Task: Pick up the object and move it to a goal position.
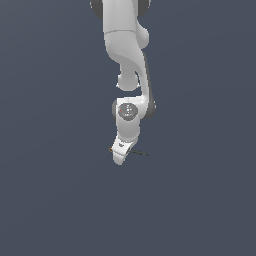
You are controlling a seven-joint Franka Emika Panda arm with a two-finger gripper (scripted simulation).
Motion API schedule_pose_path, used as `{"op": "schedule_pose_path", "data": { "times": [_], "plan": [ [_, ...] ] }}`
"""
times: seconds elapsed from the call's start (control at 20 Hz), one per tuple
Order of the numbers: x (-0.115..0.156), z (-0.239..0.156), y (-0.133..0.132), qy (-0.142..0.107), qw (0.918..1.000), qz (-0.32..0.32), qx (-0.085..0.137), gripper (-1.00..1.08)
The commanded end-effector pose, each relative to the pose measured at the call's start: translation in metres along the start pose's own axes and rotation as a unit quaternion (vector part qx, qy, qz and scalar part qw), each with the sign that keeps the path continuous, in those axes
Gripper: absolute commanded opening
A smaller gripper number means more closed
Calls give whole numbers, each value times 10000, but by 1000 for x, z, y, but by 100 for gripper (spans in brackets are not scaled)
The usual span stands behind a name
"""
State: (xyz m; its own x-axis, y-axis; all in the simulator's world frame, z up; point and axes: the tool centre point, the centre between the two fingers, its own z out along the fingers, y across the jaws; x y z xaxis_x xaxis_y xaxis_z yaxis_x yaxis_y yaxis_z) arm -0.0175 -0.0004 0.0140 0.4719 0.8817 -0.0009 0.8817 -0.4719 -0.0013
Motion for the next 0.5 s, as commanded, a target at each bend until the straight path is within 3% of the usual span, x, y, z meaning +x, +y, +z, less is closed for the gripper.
{"op": "schedule_pose_path", "data": {
  "times": [0.0,0.1,0.15,0.45],
  "plan": [
    [0,5,1,3,10000,-2,-7,100],
    [1,6,1,3,10000,-2,-7,100],
    [1,6,1,3,10000,-2,-7,-100],
    [1,6,1,3,10000,-2,-7,-100]
  ]
}}
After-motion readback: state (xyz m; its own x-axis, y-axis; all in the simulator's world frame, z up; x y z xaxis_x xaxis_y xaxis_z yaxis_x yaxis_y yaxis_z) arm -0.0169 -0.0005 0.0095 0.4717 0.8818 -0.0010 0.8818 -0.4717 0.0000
